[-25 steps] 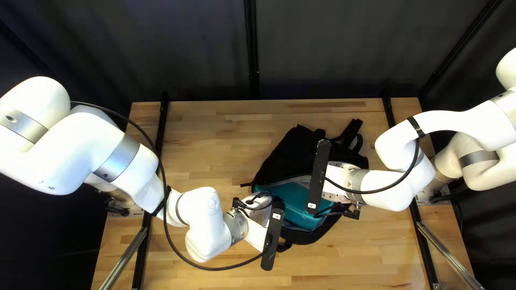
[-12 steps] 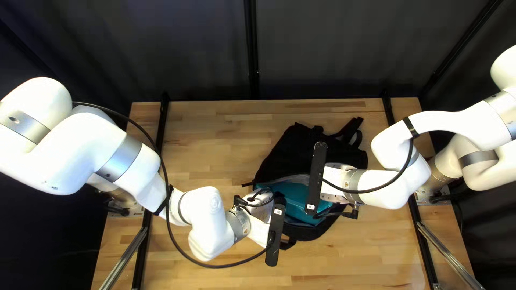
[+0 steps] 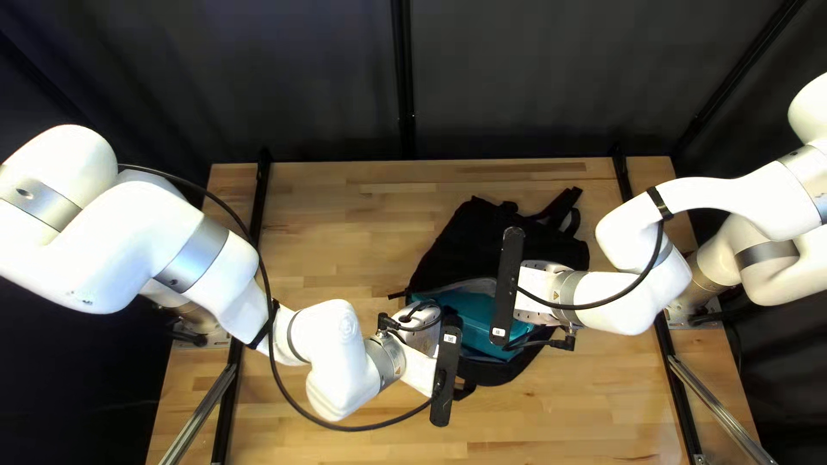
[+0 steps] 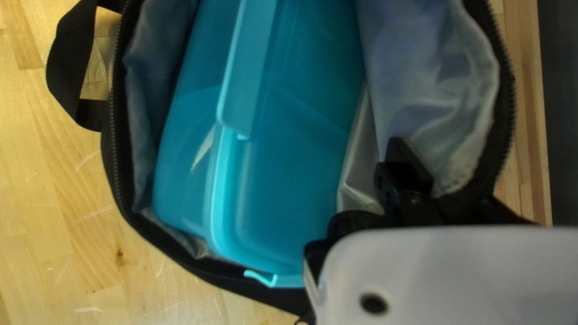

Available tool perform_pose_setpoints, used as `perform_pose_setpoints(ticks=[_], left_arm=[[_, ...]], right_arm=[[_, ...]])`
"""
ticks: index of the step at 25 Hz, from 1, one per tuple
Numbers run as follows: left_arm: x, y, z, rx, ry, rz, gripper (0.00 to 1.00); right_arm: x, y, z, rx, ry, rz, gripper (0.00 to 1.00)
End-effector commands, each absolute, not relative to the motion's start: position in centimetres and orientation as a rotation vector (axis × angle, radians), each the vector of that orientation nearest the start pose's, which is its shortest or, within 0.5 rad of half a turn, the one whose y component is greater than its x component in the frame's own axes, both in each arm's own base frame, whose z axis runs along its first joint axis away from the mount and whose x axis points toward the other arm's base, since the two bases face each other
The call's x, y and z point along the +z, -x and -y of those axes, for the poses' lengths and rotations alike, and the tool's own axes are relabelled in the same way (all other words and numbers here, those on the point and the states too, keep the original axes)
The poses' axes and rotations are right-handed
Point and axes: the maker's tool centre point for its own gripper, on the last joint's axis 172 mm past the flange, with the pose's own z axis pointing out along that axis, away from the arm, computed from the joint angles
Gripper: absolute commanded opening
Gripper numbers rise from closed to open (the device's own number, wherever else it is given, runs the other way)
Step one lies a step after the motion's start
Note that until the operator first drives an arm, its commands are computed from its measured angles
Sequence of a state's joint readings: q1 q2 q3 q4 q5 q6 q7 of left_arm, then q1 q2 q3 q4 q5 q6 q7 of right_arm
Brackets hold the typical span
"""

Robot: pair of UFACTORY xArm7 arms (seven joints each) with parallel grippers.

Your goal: Remove a lunch box from a kids backpack

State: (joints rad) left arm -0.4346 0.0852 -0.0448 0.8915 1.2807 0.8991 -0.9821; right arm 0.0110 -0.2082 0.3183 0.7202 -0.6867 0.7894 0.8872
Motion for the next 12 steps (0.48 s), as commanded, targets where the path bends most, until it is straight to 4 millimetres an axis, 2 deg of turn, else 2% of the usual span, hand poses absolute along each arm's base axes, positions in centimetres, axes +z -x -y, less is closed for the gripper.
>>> perform_pose_setpoints(ticks=[1, 2, 3, 4, 6, 7, 12], left_arm=[[18.4, -52.3, 9.8, -0.697, 2.256, -0.466, 0.00], [18.5, -52.2, 9.9, -0.697, 2.257, -0.466, 0.00], [18.6, -52.1, 9.9, -0.697, 2.257, -0.465, 0.00], [18.7, -52.0, 10.0, -0.697, 2.258, -0.463, 0.00], [18.8, -51.9, 10.0, -0.698, 2.260, -0.462, 0.00], [18.8, -51.9, 10.0, -0.699, 2.261, -0.461, 0.00], [19.0, -51.9, 10.0, -0.702, 2.266, -0.458, 0.00]], right_arm=[[19.6, -44.6, -5.3, -0.743, 3.472, -0.158, 0.00], [19.9, -44.6, -5.4, -0.741, 3.478, -0.139, 0.06], [20.1, -44.7, -5.4, -0.738, 3.483, -0.124, 0.54], [20.2, -44.7, -5.4, -0.735, 3.487, -0.112, 0.51], [20.2, -44.9, -5.4, -0.719, 3.492, -0.081, 0.66], [20.2, -45.0, -5.4, -0.711, 3.494, -0.053, 1.00], [20.9, -44.0, -5.4, -0.693, 3.508, 0.049, 1.00]])
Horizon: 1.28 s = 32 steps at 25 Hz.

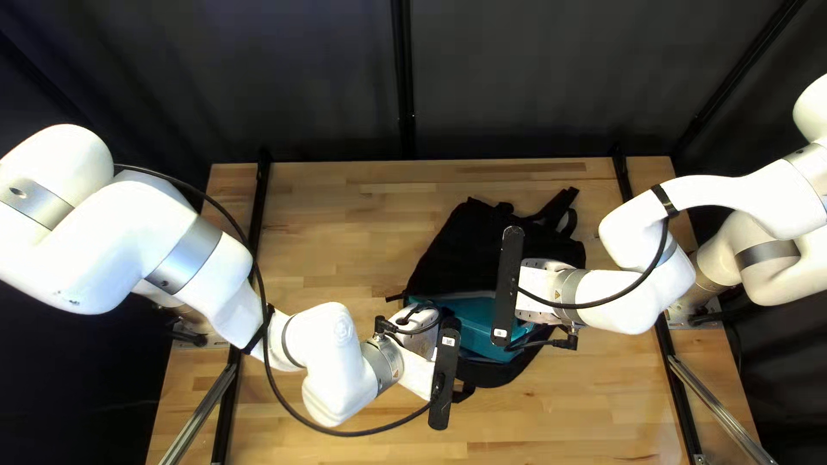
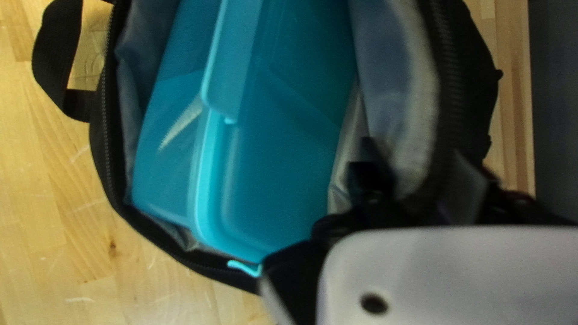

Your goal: Remove a lunch box from a kids backpack

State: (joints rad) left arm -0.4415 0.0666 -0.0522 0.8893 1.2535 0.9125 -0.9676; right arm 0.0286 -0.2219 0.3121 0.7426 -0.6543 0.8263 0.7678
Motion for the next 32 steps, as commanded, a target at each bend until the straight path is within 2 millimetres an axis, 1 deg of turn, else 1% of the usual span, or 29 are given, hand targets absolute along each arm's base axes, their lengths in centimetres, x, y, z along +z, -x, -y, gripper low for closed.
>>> perform_pose_setpoints(ticks=[1, 4, 10, 13, 16, 19, 22, 27, 29, 32], left_arm=[[19.1, -51.9, 10.0, -0.703, 2.267, -0.457, 0.00], [19.6, -52.0, 10.0, -0.703, 2.282, -0.444, 0.00], [20.3, -52.2, 9.6, -0.700, 2.322, -0.417, 0.00], [20.7, -52.2, 9.6, -0.697, 2.333, -0.414, 0.00], [21.1, -52.2, 9.5, -0.695, 2.341, -0.414, 0.00], [21.5, -52.3, 9.6, -0.697, 2.345, -0.418, 0.00], [21.8, -52.1, 9.7, -0.696, 2.353, -0.424, 0.00], [22.6, -51.7, 10.1, -0.698, 2.370, -0.429, 0.00], [22.7, -51.6, 10.1, -0.699, 2.374, -0.427, 0.00], [22.8, -51.4, 10.2, -0.703, 2.380, -0.424, 0.00]], right_arm=[[21.0, -43.7, -5.3, -0.690, 3.510, 0.068, 1.00], [20.9, -43.4, -5.4, -0.676, 3.510, 0.124, 1.00], [20.4, -43.2, -7.1, -0.658, 3.505, 0.278, 1.00], [21.3, -42.5, -8.5, -0.646, 3.511, 0.385, 1.00], [22.6, -42.2, -9.0, -0.623, 3.526, 0.468, 1.00], [22.8, -42.3, -8.8, -0.604, 3.535, 0.510, 1.00], [22.4, -42.5, -8.0, -0.579, 3.539, 0.531, 1.00], [22.1, -42.8, -7.7, -0.553, 3.539, 0.551, 1.00], [22.2, -42.7, -7.7, -0.552, 3.541, 0.549, 1.00], [22.4, -41.6, -7.3, -0.546, 3.548, 0.538, 1.00]])
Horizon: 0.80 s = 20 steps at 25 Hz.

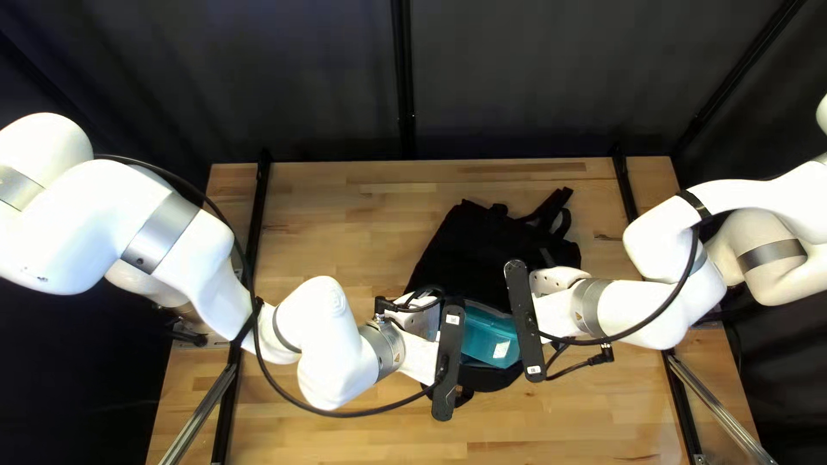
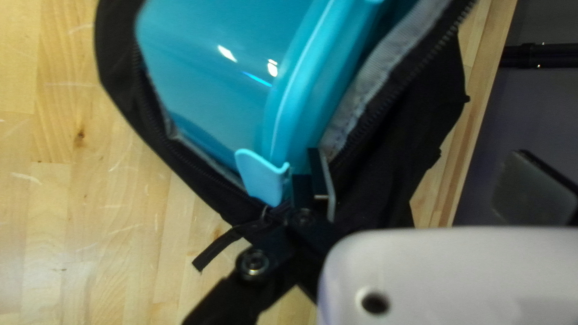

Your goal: Remove a lunch box from a kids backpack

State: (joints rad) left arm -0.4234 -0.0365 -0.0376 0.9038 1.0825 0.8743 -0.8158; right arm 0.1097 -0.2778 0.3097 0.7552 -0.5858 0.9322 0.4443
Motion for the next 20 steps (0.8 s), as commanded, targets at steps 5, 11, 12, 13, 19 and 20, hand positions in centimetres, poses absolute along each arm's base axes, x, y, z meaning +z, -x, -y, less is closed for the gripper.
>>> perform_pose_setpoints(ticks=[5, 11, 12, 13, 19, 20], left_arm=[[23.0, -50.9, 11.0, -0.705, 2.390, -0.429, 0.00], [24.1, -49.9, 12.1, -0.700, 2.396, -0.430, 0.00], [24.2, -49.9, 12.2, -0.699, 2.395, -0.430, 0.00], [24.4, -49.9, 12.2, -0.699, 2.394, -0.430, 0.00], [25.5, -50.0, 13.0, -0.696, 2.398, -0.431, 0.00], [25.8, -49.9, 13.3, -0.694, 2.405, -0.427, 0.00]], right_arm=[[23.2, -40.8, -6.7, -0.532, 3.564, 0.524, 1.00], [22.2, -39.9, -5.3, -0.504, 3.574, 0.495, 1.00], [22.1, -39.8, -5.2, -0.501, 3.573, 0.491, 1.00], [21.8, -39.6, -5.1, -0.496, 3.573, 0.484, 1.00], [21.4, -38.2, -4.6, -0.472, 3.577, 0.458, 1.00], [21.4, -38.0, -4.5, -0.470, 3.578, 0.454, 1.00]])
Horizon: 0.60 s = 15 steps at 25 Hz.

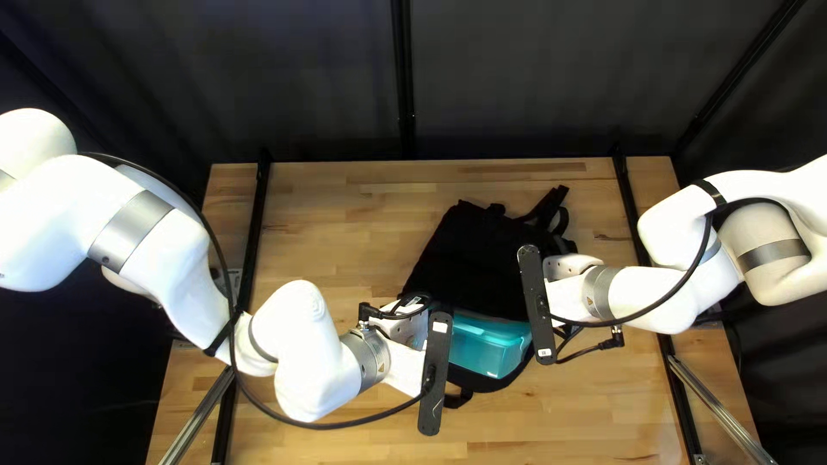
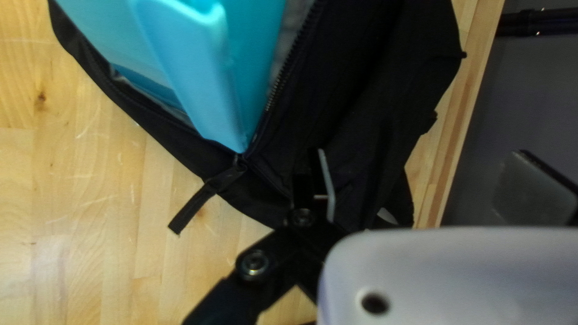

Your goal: Remove a lunch box from a kids backpack

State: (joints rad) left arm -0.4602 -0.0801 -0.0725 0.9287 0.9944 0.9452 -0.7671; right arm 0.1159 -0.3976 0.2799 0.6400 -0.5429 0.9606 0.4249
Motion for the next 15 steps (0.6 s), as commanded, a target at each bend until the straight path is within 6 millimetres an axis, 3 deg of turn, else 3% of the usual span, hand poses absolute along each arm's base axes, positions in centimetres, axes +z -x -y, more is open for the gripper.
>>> perform_pose_setpoints(ticks=[1, 15], left_arm=[[26.2, -49.7, 13.5, -0.692, 2.411, -0.424, 0.00], [28.5, -48.6, 16.6, -0.652, 2.508, -0.346, 0.00]], right_arm=[[21.4, -37.9, -4.5, -0.468, 3.579, 0.451, 1.00], [20.9, -37.3, -4.0, -0.468, 3.577, 0.399, 1.00]])
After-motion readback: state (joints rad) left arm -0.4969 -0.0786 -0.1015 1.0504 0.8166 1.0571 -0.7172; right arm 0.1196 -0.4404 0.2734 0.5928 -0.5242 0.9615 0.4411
